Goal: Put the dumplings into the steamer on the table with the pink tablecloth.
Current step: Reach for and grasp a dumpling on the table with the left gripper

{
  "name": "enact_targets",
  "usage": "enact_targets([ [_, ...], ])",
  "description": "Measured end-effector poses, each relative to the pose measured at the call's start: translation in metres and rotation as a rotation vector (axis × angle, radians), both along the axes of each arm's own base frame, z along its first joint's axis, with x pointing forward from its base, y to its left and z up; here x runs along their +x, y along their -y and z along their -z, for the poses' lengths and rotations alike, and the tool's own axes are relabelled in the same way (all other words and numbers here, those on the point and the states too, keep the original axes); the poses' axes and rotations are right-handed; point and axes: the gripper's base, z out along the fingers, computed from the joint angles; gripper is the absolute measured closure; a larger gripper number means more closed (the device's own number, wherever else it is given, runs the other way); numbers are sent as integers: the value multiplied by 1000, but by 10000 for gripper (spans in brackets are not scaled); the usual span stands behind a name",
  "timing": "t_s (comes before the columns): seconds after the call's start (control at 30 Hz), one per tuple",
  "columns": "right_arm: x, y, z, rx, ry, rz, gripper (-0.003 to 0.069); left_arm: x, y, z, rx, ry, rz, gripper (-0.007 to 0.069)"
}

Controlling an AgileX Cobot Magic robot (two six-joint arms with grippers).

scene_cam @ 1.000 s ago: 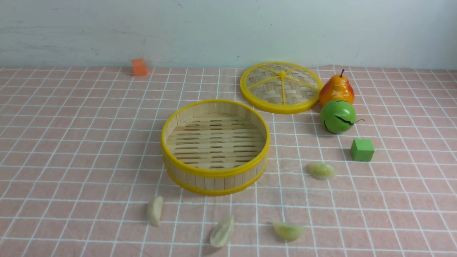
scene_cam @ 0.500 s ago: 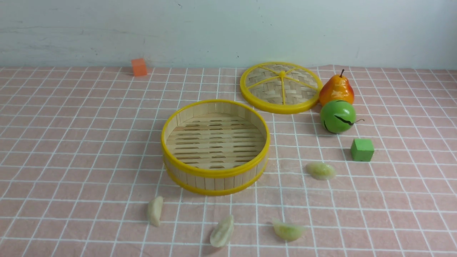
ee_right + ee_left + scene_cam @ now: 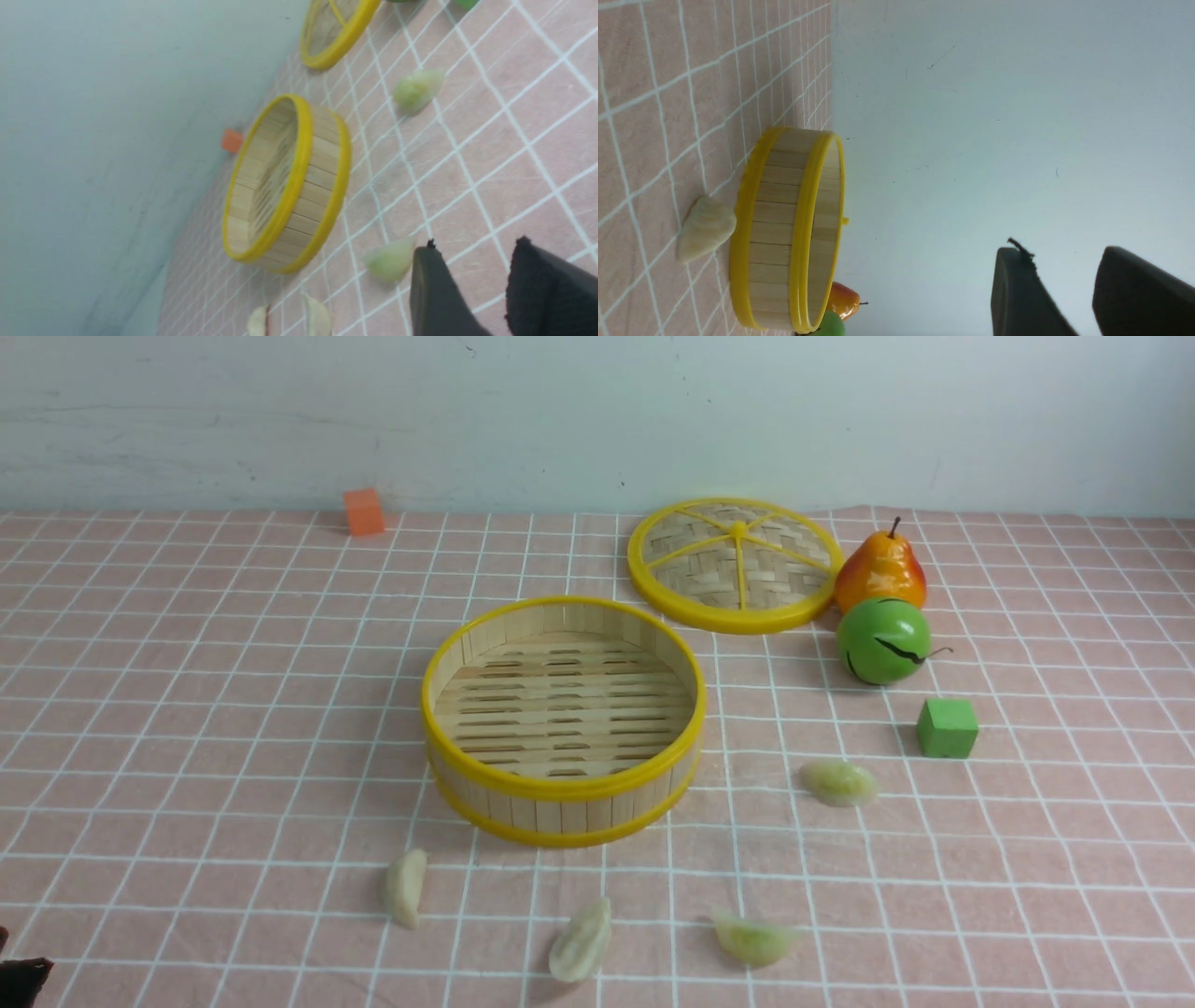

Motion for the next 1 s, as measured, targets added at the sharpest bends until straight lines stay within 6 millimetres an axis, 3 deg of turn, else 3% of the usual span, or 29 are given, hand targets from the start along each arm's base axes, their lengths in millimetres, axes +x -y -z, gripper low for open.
enact_targets([
  [0.23,0,0,-1,-64,31,-12,419,0,2,1,6,-7,17,388],
  [0.4,0,0,-4,-189,86,-33,425,-2,7,-4,137,-5,69,389],
  [0.5,-2,0,-25,-274,170,-37,469,-7,13,-25,315,46,133,428],
  [0.63,2,3,-63,-470,229,-34,602,-5,21,-55,587,21,239,579],
  [0.67,4,3,-63,-475,219,-36,610,-4,22,-56,587,17,246,588],
  [0.7,12,5,-77,-563,197,-52,657,1,23,-69,711,-20,292,638],
  [0.77,26,6,-97,-686,158,-100,678,12,24,-85,871,-103,368,638],
  [0.8,28,6,-99,-699,152,-107,678,14,24,-84,882,-121,380,638],
  [0.87,50,4,-116,-846,56,-245,678,31,23,-102,1048,-253,486,638],
  [1.0,73,-9,-123,-922,-72,-499,677,53,15,-114,1227,-488,644,638],
])
